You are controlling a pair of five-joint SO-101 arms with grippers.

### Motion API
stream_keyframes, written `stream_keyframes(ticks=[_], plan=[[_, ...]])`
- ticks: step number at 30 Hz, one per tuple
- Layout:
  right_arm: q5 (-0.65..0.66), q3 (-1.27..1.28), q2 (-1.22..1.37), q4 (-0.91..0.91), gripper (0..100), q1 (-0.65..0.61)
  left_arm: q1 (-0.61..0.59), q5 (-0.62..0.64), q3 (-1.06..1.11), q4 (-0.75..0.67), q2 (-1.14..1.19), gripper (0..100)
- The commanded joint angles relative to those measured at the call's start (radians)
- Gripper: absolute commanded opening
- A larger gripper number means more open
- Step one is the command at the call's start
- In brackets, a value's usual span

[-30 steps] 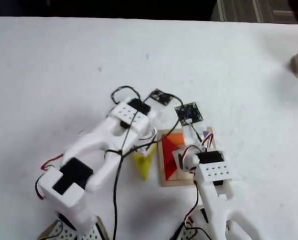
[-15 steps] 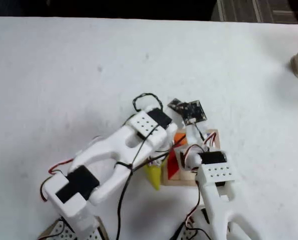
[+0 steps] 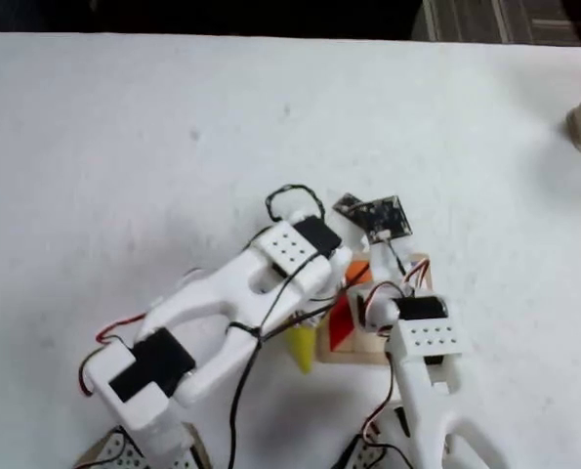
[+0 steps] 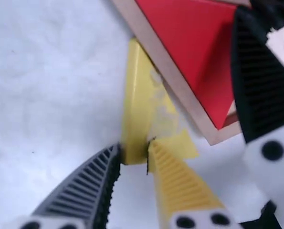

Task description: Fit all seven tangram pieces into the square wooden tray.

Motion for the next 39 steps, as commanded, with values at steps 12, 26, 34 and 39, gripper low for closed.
stream_keyframes(ticks=[12,26,34,39], plan=[[0.011,-0.014,-0.018,-0.013,1.6,0.007,0.108,0.015,-0.002,-0.077,0.015,16],[0.011,-0.015,-0.019,-0.021,1.6,0.041,0.124,0.017,-0.012,-0.077,0.012,7],[0.012,-0.044,-0.019,-0.021,1.6,0.174,0.206,0.014,-0.020,-0.075,0.015,5],[0.018,-0.080,-0.016,-0.021,1.5,0.367,0.209,0.017,-0.018,-0.077,0.015,5]])
